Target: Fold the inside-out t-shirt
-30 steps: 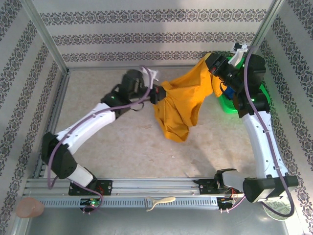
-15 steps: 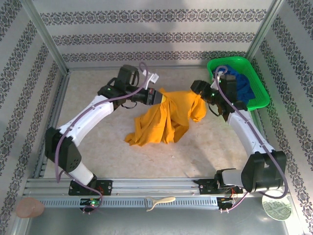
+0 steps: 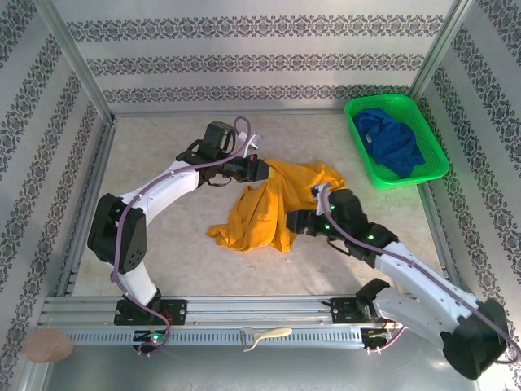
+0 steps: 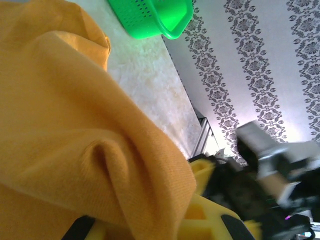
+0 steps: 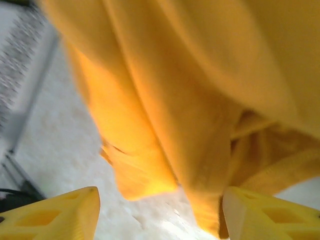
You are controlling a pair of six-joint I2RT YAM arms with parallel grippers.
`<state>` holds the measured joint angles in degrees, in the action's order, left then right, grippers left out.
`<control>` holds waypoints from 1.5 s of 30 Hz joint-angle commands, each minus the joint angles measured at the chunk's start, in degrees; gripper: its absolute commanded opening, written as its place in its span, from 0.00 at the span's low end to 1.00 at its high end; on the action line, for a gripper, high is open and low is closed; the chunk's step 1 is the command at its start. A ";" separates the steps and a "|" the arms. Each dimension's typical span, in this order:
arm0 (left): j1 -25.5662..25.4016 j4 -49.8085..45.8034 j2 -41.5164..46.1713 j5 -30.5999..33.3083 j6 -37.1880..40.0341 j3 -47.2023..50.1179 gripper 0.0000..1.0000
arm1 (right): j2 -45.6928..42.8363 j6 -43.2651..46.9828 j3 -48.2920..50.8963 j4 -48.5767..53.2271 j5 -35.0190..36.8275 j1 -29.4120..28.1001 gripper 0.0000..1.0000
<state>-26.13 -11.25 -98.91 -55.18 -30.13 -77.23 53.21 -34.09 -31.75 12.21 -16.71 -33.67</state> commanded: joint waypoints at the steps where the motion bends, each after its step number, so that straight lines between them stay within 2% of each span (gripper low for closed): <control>1: 0.62 2.10 1.70 -2.03 -0.45 -2.04 0.00 | 5.08 0.98 0.60 -6.65 4.44 -2.60 0.62; 3: 0.64 2.27 1.87 -2.08 -0.69 -2.01 0.00 | 8.76 1.00 -0.13 -8.07 5.66 -3.20 0.57; 8: 0.63 3.70 2.89 -2.71 -1.87 -1.15 0.00 | 14.83 1.89 -1.69 -11.11 8.07 -1.55 0.34; 10: 0.85 5.24 2.94 -3.16 -2.98 -0.62 0.00 | 16.71 2.36 -2.30 -12.02 7.11 0.30 0.18; 11: 0.99 6.56 2.93 -3.26 -3.98 -0.20 0.00 | 17.28 2.88 -2.58 -12.20 5.89 1.39 0.05; 12: 1.32 7.82 2.89 -3.27 -4.86 0.29 0.00 | 17.49 3.16 -2.86 -12.14 4.17 2.74 0.00; 15: 3.41 7.75 2.32 0.08 -5.58 0.89 0.01 | 14.24 3.39 -2.75 -10.35 1.66 6.09 0.00; 18: 8.05 11.08 1.39 5.03 -8.25 2.26 0.13 | 8.82 3.69 -2.46 -7.19 0.38 7.64 0.00; 22: 14.36 23.48 -2.59 6.29 -17.59 4.10 0.40 | 4.90 3.55 -2.35 -4.59 -1.34 8.22 0.00; 24: 15.83 23.89 -3.46 7.03 -17.90 3.62 0.43 | 4.33 3.39 -2.44 -4.20 -1.83 8.31 0.00; 27: 15.51 19.87 -0.40 9.66 -14.05 4.32 0.44 | 4.05 3.11 -2.44 -3.89 -2.18 8.44 0.00; 30: 12.17 12.23 6.65 15.69 -7.87 8.62 0.45 | 4.10 3.21 -2.62 -3.86 -2.18 8.49 0.00; 33: 3.38 2.81 14.31 30.00 -0.23 13.10 0.49 | 4.62 3.37 -2.68 -3.93 -2.27 8.71 0.00; 36: -7.01 0.00 18.06 45.53 1.42 17.62 0.56 | 4.55 3.16 -2.37 -4.31 -2.55 8.86 0.00; 38: -12.18 0.89 17.93 53.20 0.33 19.34 0.57 | 4.33 2.92 -2.05 -4.40 -2.56 9.03 0.00; 40: -15.48 1.83 16.04 58.25 -0.23 19.24 0.58 | 4.14 2.57 -1.96 -4.43 -2.71 9.21 0.00; 45: -20.03 -1.38 5.74 63.98 3.19 11.93 0.61 | 3.14 2.06 -2.57 -3.82 -2.97 9.59 0.00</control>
<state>-44.51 -8.62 -89.03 -0.30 -30.68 -61.60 57.71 -31.48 -33.17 7.97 -18.72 -24.84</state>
